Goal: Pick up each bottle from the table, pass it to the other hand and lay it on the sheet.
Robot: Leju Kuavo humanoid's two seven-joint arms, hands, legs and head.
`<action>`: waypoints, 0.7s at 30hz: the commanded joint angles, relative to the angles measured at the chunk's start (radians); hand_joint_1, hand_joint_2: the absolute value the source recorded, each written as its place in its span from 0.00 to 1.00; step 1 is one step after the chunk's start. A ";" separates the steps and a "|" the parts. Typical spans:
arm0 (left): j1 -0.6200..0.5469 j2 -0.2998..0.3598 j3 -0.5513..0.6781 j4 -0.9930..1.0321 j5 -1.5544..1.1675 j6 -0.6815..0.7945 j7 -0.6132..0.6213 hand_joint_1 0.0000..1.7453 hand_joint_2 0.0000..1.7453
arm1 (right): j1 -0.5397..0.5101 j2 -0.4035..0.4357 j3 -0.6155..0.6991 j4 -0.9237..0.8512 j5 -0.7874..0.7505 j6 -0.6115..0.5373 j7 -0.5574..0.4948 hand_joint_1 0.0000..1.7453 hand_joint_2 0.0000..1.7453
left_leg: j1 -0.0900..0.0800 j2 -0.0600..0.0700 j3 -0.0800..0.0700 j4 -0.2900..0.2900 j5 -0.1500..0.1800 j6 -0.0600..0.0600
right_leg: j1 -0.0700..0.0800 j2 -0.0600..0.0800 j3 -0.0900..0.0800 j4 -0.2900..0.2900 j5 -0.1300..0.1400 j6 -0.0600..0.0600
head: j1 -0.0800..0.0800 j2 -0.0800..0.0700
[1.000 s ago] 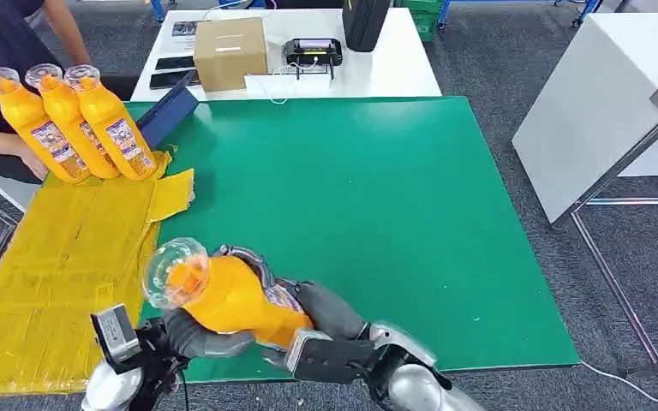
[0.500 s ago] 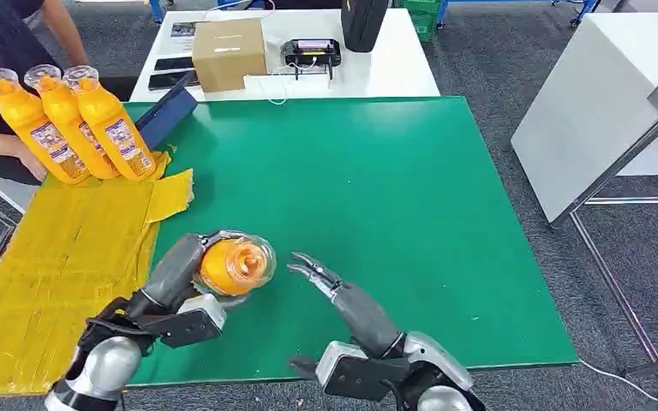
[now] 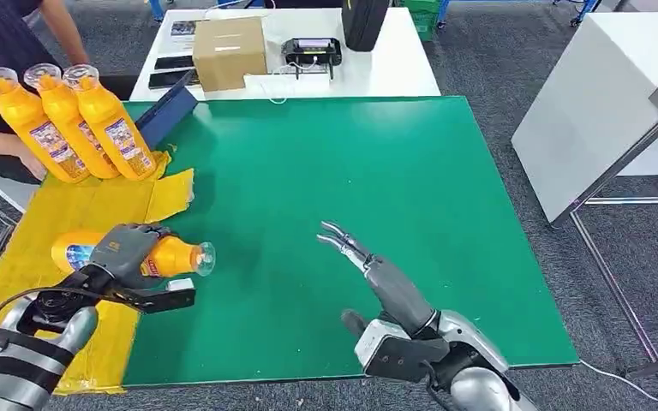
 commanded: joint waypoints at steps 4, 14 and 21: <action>-0.071 0.019 -0.062 0.111 -0.003 -0.003 -0.001 1.00 1.00 | -0.032 -0.016 0.001 0.009 -0.001 0.006 0.000 0.00 0.00 | 0.000 -0.001 0.000 0.000 0.000 -0.001 | 0.000 0.002 0.000 0.000 0.000 -0.001 | 0.000 0.000; -0.242 0.039 -0.265 0.350 -0.002 -0.214 -0.038 1.00 1.00 | -0.093 -0.027 0.017 0.042 -0.014 0.026 0.011 0.00 0.00 | 0.001 -0.004 0.001 0.001 0.000 -0.001 | 0.001 0.002 0.001 0.001 0.000 -0.002 | 0.000 0.000; -0.249 0.060 -0.325 0.308 0.142 -0.220 -0.119 0.00 0.00 | -0.109 -0.029 0.024 0.062 -0.018 0.038 0.011 0.00 0.00 | 0.001 -0.002 0.002 0.000 -0.001 -0.001 | 0.001 0.004 0.003 0.000 -0.001 -0.002 | 0.000 0.000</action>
